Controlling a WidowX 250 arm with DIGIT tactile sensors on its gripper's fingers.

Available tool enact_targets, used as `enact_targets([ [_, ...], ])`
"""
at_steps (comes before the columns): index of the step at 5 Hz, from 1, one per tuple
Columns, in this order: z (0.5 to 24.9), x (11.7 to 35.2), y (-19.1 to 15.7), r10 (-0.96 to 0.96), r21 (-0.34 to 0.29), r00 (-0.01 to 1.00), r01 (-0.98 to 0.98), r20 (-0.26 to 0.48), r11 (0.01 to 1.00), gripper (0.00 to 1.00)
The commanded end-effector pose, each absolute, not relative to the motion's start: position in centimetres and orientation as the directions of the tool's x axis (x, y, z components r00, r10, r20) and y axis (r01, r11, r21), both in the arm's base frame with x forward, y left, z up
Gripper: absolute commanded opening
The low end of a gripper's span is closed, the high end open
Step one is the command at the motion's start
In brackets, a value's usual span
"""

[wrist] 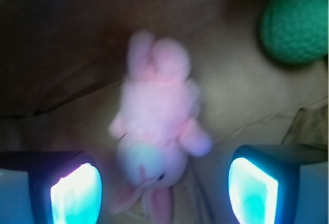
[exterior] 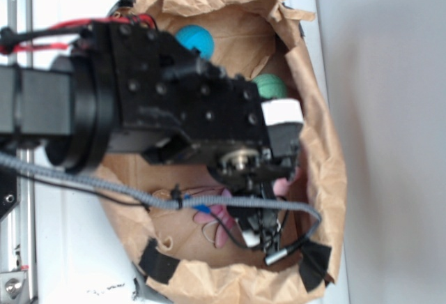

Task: Grab the pink bunny.

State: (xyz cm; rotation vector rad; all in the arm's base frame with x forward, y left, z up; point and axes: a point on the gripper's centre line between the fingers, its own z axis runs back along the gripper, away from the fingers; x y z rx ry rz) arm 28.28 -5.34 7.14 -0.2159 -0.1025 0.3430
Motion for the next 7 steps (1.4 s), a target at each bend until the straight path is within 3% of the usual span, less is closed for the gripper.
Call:
enact_targets([
  [1, 6.1, 27.8, -8.6, 0.324, -0.188, 0.934, -0.295, 0.152, 0.937, 1.0],
  [2, 4.5, 30.3, -8.4, 0.34, -0.169, 0.926, -0.313, 0.164, 0.934, 1.0],
  [3, 3.8, 31.2, -7.7, 0.368, -0.15, 0.914, -0.345, 0.172, 0.927, 1.0],
  [4, 4.6, 31.9, -7.2, 0.384, -0.152, 0.907, -0.36, 0.174, 0.92, 0.0],
  [5, 7.3, 30.3, -6.4, 0.386, -0.19, 0.909, -0.355, 0.158, 0.915, 0.0],
  [6, 10.3, 29.2, -3.6, 0.388, -0.169, 0.91, -0.363, 0.147, 0.916, 0.0],
  [7, 13.7, 27.0, -0.8, 0.402, -0.104, 0.912, -0.392, 0.089, 0.914, 0.0],
])
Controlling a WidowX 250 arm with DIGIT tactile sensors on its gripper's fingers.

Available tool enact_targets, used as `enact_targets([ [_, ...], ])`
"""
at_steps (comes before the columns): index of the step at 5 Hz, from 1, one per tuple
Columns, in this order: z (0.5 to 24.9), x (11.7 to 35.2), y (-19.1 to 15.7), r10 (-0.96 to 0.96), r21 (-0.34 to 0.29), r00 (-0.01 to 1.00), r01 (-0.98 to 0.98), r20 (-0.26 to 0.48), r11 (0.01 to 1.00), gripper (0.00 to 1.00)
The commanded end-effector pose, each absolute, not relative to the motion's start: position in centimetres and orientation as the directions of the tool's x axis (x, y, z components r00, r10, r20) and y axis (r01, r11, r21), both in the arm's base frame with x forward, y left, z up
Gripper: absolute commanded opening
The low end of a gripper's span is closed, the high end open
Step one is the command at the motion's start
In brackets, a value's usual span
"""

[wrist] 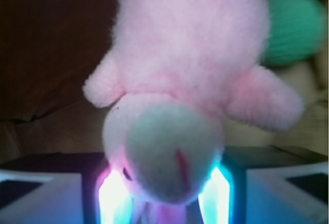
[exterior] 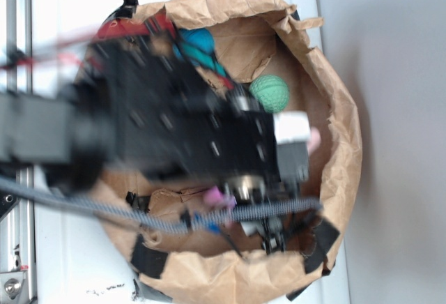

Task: Grab the pink bunny.

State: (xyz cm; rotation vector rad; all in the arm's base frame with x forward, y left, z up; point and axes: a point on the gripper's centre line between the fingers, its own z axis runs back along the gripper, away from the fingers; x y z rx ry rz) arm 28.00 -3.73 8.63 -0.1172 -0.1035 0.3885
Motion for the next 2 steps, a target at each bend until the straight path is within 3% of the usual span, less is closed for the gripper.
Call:
enact_targets([
  [1, 15.8, 25.0, 0.8, 0.428, -0.044, 0.901, -0.426, 0.063, 0.904, 0.0],
  [2, 16.8, 23.3, 0.2, 0.449, -0.008, 0.887, -0.451, 0.104, 0.893, 0.0],
])
